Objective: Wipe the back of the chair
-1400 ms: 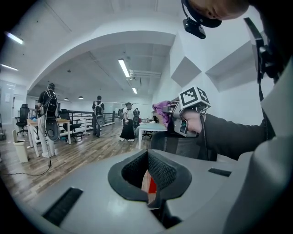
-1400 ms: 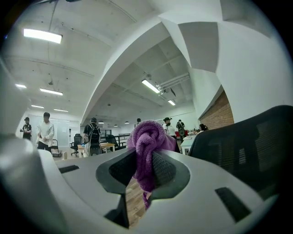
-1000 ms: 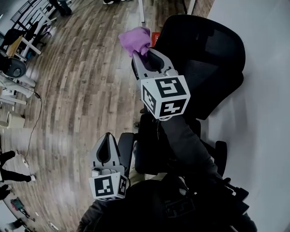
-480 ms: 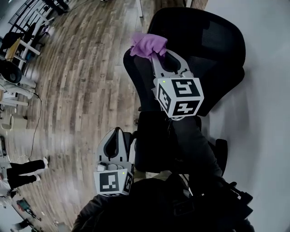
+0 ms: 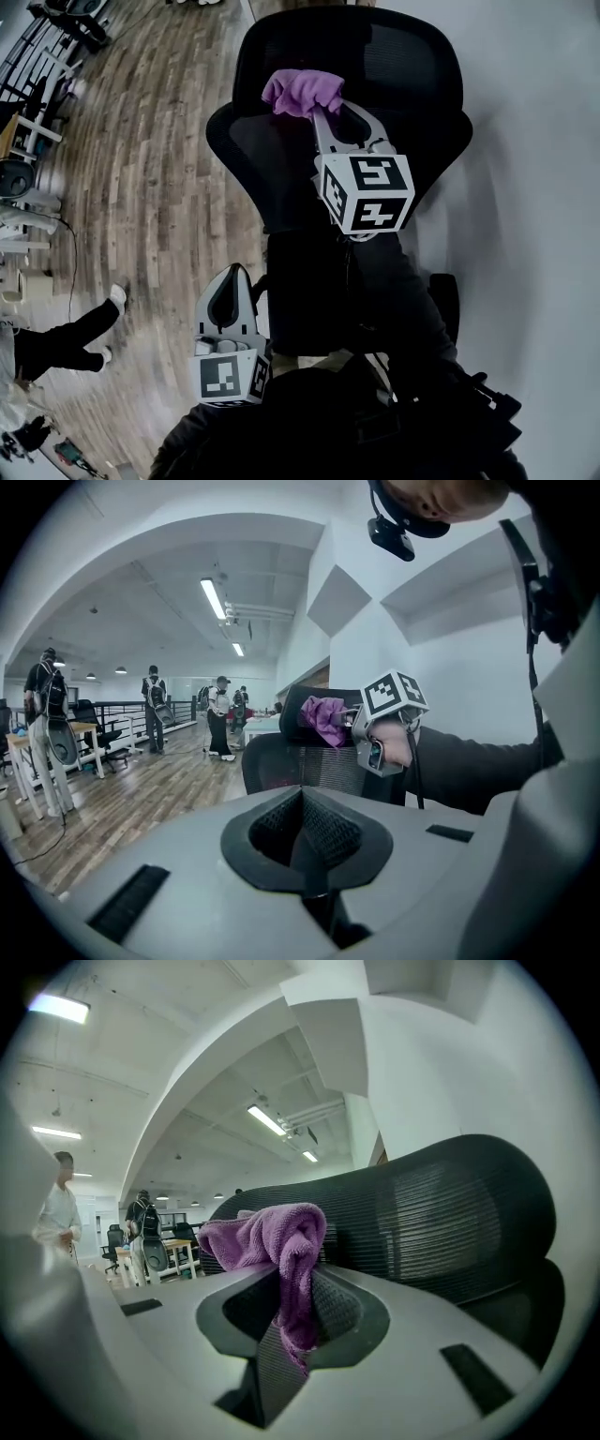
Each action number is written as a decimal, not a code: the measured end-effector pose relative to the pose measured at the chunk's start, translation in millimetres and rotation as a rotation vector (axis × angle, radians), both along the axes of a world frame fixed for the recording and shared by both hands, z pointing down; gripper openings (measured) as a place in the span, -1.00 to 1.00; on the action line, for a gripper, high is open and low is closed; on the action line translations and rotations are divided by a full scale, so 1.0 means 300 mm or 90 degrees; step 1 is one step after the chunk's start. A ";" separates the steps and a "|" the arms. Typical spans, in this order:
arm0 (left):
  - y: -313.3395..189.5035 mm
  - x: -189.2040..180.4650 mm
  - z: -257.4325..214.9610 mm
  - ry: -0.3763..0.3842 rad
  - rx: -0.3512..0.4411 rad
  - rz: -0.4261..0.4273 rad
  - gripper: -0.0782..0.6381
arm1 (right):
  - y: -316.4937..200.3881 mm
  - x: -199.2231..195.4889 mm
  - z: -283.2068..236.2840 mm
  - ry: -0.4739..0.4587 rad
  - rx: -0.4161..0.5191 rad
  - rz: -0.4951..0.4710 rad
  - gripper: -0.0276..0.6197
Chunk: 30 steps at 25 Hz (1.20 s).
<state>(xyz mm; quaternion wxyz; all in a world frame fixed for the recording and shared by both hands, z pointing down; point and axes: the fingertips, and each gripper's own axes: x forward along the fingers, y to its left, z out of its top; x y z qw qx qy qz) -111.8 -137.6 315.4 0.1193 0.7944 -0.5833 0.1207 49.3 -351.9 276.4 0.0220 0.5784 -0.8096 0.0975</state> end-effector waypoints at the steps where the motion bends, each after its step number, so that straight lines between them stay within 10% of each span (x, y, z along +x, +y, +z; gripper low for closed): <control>1: -0.005 0.016 -0.001 0.000 -0.001 0.005 -0.77 | -0.001 0.025 0.000 0.002 -0.001 0.007 -0.67; 30: 0.014 0.577 0.108 0.015 -0.044 0.215 -0.77 | 0.267 0.895 0.109 0.026 -0.014 0.277 -0.67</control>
